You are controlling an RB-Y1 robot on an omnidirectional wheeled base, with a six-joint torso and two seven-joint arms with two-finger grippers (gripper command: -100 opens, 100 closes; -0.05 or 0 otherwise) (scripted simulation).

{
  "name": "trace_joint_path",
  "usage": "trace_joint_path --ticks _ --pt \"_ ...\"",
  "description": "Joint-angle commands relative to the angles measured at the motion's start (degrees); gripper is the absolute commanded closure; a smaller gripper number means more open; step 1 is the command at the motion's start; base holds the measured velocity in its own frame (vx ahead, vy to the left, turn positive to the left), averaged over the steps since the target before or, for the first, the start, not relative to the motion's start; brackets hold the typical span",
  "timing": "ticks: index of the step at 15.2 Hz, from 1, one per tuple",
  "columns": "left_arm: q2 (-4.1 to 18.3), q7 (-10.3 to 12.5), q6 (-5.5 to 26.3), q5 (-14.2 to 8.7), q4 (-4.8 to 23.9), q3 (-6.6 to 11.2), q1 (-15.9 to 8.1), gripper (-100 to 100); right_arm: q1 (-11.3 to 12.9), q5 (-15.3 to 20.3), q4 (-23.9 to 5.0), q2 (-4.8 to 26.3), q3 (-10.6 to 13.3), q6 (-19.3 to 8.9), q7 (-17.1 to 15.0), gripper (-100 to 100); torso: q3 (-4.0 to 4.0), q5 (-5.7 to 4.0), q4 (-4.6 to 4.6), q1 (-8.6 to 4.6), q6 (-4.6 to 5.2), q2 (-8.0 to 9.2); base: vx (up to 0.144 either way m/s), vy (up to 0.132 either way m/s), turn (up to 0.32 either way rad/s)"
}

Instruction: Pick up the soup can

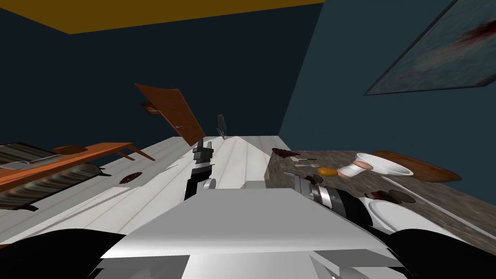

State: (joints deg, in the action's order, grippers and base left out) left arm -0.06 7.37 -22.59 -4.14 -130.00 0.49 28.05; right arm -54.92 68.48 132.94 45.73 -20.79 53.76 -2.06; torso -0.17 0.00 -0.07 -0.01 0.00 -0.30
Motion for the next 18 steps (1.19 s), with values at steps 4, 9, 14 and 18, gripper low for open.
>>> trace_joint_path --ticks 4,9,14,18 --pt "0.0 0.0 0.0 0.0 0.0 0.0 0.0 0 -1.69 6.25 -0.6 2.08 -1.67 2.05 0.63 -100 -0.01 0.0 -0.01 0.01 -0.01 -0.02 0.065 -0.001 0.012" --pt "0.0 0.0 0.0 0.0 0.0 0.0 0.0 0 -4.42 11.88 -0.75 5.03 -4.14 4.58 1.05 -100 0.05 0.0 0.02 0.0 0.0 0.09 0.049 -0.003 0.011" --pt "0.0 0.0 0.0 0.0 0.0 0.0 0.0 0 -5.73 17.7 -0.82 6.41 -5.31 5.79 1.25 -100 0.0 0.0 0.0 0.01 0.0 0.0 0.065 -0.002 0.011" --pt "0.0 0.0 0.0 0.0 0.0 0.0 0.0 0 -8.19 22.83 -0.94 8.97 -7.54 8.08 1.64 -100 0.03 0.0 0.01 0.0 0.0 0.06 0.056 -0.003 0.012"
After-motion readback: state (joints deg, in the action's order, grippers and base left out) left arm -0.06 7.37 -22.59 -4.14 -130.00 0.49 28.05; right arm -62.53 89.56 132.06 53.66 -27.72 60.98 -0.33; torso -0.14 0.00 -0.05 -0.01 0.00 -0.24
